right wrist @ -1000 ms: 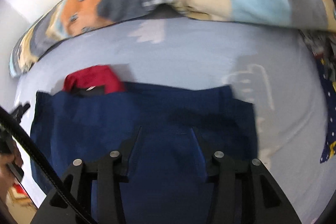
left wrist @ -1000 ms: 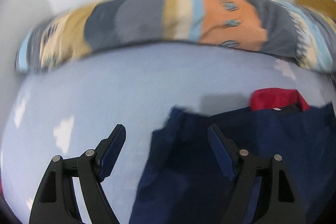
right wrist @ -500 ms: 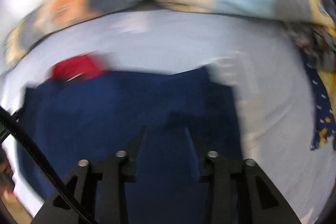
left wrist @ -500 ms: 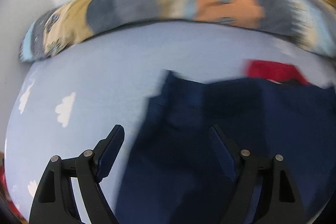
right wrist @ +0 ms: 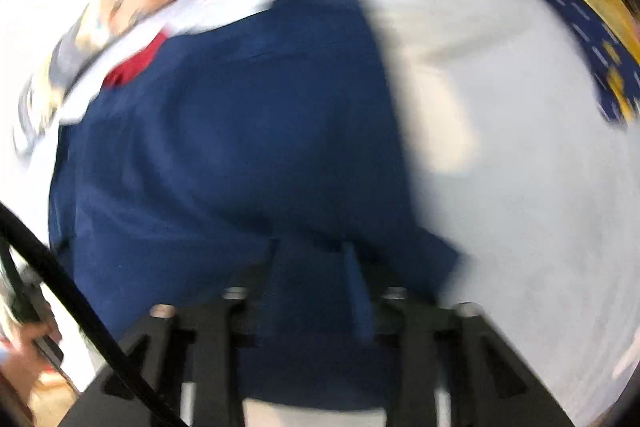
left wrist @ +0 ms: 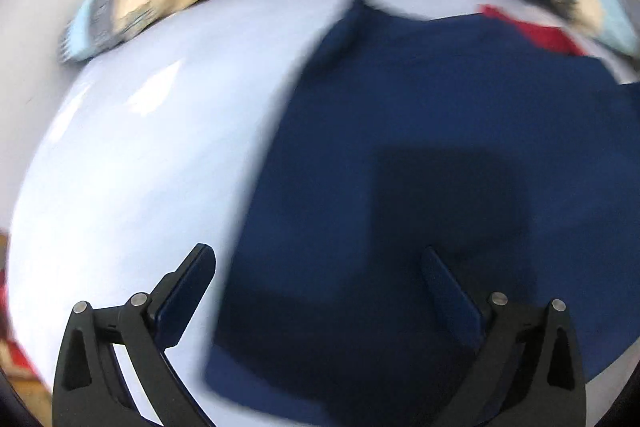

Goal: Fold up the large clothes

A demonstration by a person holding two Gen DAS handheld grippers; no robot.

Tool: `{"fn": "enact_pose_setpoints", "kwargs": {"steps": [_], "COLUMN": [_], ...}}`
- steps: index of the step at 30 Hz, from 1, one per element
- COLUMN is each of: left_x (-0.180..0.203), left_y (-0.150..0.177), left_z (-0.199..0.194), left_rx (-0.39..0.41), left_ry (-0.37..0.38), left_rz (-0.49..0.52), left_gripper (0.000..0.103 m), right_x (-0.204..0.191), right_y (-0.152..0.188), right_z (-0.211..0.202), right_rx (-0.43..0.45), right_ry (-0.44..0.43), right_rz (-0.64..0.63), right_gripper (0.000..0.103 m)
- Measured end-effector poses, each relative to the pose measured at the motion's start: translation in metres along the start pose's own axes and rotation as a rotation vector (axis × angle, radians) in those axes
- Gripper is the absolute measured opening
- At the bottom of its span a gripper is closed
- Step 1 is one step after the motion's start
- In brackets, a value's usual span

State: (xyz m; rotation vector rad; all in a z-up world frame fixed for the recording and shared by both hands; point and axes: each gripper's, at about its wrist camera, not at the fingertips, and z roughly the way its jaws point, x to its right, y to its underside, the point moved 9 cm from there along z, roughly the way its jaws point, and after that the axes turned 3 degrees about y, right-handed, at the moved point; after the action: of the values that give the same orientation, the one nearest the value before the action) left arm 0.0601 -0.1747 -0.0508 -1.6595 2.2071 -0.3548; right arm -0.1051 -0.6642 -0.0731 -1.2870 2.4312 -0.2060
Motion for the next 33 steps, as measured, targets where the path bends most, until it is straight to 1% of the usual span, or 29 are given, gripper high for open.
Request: {"fn": "enact_pose_setpoints", "kwargs": {"steps": [2, 3, 4, 5, 6, 7, 9, 10, 13, 14, 15, 16, 17, 18, 19, 20, 21, 22, 23, 24, 25, 26, 27, 29, 30, 31, 32, 33], "left_x": [-0.033, -0.05, -0.059, -0.063, -0.065, -0.062, -0.043, -0.031, 0.012, 0.028, 0.038, 0.046, 0.05, 0.051, 0.045, 0.035, 0.029, 0.02, 0.01, -0.001, -0.014, -0.026, -0.039, -0.053, -0.055, -0.053, -0.049, -0.046], "left_y": [0.013, 0.018, 0.022, 0.024, 0.026, 0.026, 0.022, 0.019, 0.008, 0.005, 0.004, 0.007, 0.016, 0.022, 0.021, 0.017, 0.014, 0.013, 0.013, 0.015, 0.019, 0.023, 0.031, 0.044, 0.048, 0.051, 0.054, 0.051], "left_z": [-0.004, -0.011, -0.019, -0.027, -0.039, -0.045, -0.062, -0.064, -0.06, -0.055, -0.047, -0.034, -0.011, -0.007, -0.009, -0.015, -0.02, -0.028, -0.036, -0.043, -0.046, -0.044, -0.041, -0.031, -0.027, -0.022, -0.018, -0.015], "left_rx": [-0.023, -0.021, -0.016, -0.001, 0.021, 0.033, 0.086, 0.099, 0.122, 0.122, 0.101, 0.057, -0.038, -0.082, -0.079, -0.063, -0.053, -0.038, -0.021, -0.009, -0.015, -0.033, -0.058, -0.106, -0.121, -0.136, -0.144, -0.143], "left_ry": [-0.022, -0.029, -0.046, -0.061, -0.071, -0.072, -0.055, -0.04, 0.004, 0.022, 0.037, 0.046, 0.05, 0.069, 0.09, 0.072, 0.073, 0.107, 0.148, 0.175, 0.196, 0.22, 0.261, 0.331, 0.364, 0.415, 0.452, 0.487], "left_rz": [-0.093, -0.142, -0.159, -0.162, -0.153, -0.142, -0.101, -0.074, 0.028, 0.057, 0.076, 0.087, 0.085, 0.062, 0.01, -0.021, -0.041, -0.083, -0.134, -0.184, -0.233, -0.287, -0.365, -0.491, -0.529, -0.573, -0.608, -0.634], "left_gripper": [0.103, 0.103, 0.1, 0.099, 0.099, 0.099, 0.099, 0.099, 0.099, 0.099, 0.099, 0.099, 0.099, 0.101, 0.1, 0.1, 0.1, 0.1, 0.1, 0.1, 0.1, 0.1, 0.1, 0.1, 0.099, 0.099, 0.099, 0.099], "right_x": [0.024, 0.028, 0.033, 0.036, 0.045, 0.038, 0.019, -0.001, -0.042, -0.061, -0.07, -0.076, -0.076, -0.068, -0.058, -0.048, -0.039, -0.026, -0.017, -0.006, 0.011, 0.03, 0.044, 0.079, 0.089, 0.092, 0.096, 0.092], "right_y": [0.005, 0.006, 0.009, 0.012, 0.016, 0.018, 0.027, 0.032, 0.042, 0.045, 0.049, 0.052, 0.052, 0.056, 0.056, 0.055, 0.054, 0.055, 0.058, 0.063, 0.07, 0.079, 0.088, 0.111, 0.118, 0.119, 0.125, 0.123], "right_z": [-0.018, -0.024, -0.031, -0.042, -0.051, -0.056, -0.059, -0.057, -0.047, -0.038, -0.032, -0.02, -0.009, 0.0, 0.0, -0.008, -0.017, -0.033, -0.042, -0.05, -0.059, -0.066, -0.07, -0.074, -0.072, -0.067, -0.061, -0.055], "right_rx": [0.01, 0.014, 0.021, 0.042, 0.058, 0.07, 0.068, 0.059, 0.038, 0.014, -0.005, -0.039, -0.059, -0.09, -0.095, -0.081, -0.061, -0.028, -0.012, 0.0, 0.014, 0.026, 0.035, 0.04, 0.037, 0.033, 0.031, 0.028], "right_ry": [0.052, 0.086, 0.104, 0.101, 0.093, 0.076, 0.041, 0.016, -0.029, -0.054, -0.072, -0.084, -0.074, -0.06, -0.066, -0.067, -0.069, -0.114, -0.145, -0.157, -0.152, -0.155, -0.166, -0.198, -0.231, -0.257, -0.314, -0.33], "right_rz": [0.031, 0.034, 0.047, 0.07, 0.081, 0.082, 0.059, 0.024, -0.081, -0.108, -0.11, -0.098, -0.087, -0.062, -0.023, 0.016, 0.052, 0.101, 0.135, 0.166, 0.208, 0.261, 0.305, 0.429, 0.481, 0.516, 0.575, 0.6], "right_gripper": [0.008, 0.011, 0.018, 0.034, 0.036, 0.036, 0.036, 0.036, 0.037, 0.038, 0.043, 0.046, 0.047, 0.046, 0.046, 0.046, 0.046, 0.047, 0.048, 0.051, 0.053, 0.056, 0.057, 0.061, 0.061, 0.061, 0.061, 0.061]}}
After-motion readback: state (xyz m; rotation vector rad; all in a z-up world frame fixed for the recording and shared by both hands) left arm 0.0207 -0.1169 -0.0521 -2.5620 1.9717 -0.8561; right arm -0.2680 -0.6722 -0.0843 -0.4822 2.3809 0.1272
